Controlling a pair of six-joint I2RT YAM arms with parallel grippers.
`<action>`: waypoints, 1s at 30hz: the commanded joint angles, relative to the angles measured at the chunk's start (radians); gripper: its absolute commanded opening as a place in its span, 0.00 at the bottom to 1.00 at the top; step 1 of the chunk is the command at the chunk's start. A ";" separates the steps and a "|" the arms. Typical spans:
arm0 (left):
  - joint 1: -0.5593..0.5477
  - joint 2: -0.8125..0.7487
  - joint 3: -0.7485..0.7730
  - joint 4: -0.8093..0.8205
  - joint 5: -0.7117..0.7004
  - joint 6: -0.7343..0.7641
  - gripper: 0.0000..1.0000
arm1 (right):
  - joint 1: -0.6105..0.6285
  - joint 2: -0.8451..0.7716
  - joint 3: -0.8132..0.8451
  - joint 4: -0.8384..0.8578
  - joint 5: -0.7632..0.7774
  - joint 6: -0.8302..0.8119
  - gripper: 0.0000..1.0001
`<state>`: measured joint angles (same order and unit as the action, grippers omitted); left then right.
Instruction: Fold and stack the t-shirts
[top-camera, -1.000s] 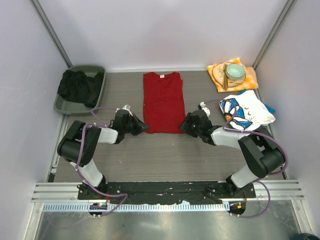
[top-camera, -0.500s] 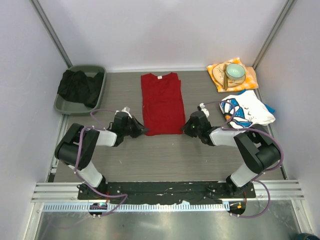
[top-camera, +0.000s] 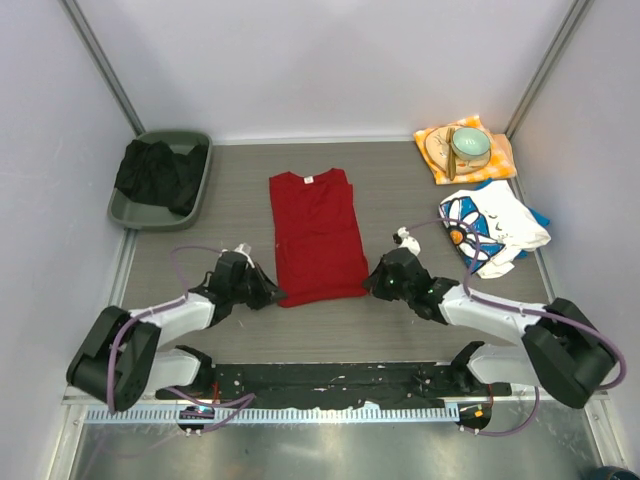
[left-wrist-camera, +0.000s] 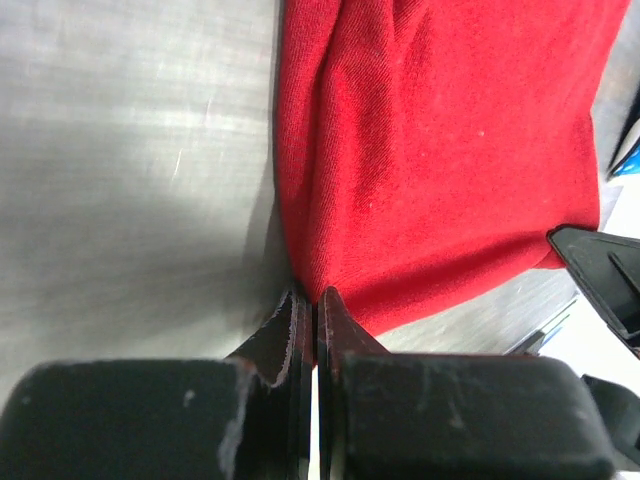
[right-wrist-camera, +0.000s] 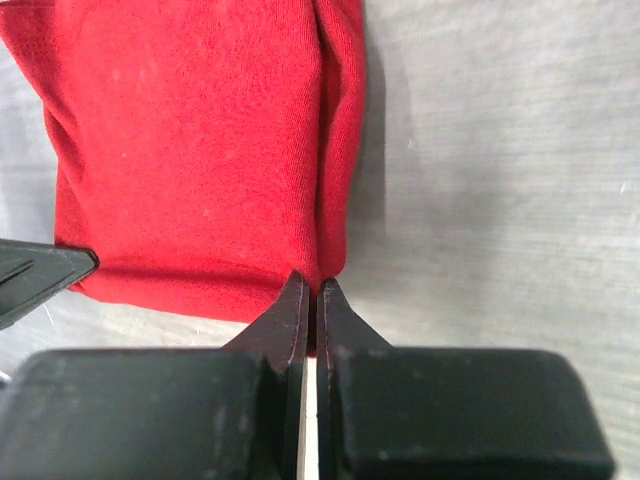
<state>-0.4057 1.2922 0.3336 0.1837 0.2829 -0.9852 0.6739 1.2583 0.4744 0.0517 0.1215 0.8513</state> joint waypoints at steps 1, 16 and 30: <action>-0.027 -0.175 -0.067 -0.283 -0.083 0.020 0.00 | 0.079 -0.129 -0.062 -0.133 0.135 0.029 0.01; -0.067 -0.383 0.272 -0.618 -0.263 0.102 0.00 | 0.167 -0.137 0.237 -0.219 0.279 -0.136 0.01; 0.031 -0.085 0.599 -0.495 -0.289 0.125 0.00 | 0.004 0.098 0.570 -0.142 0.230 -0.293 0.01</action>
<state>-0.4358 1.1492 0.8558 -0.3843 -0.0055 -0.8780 0.7284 1.3228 0.9581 -0.1627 0.3599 0.6197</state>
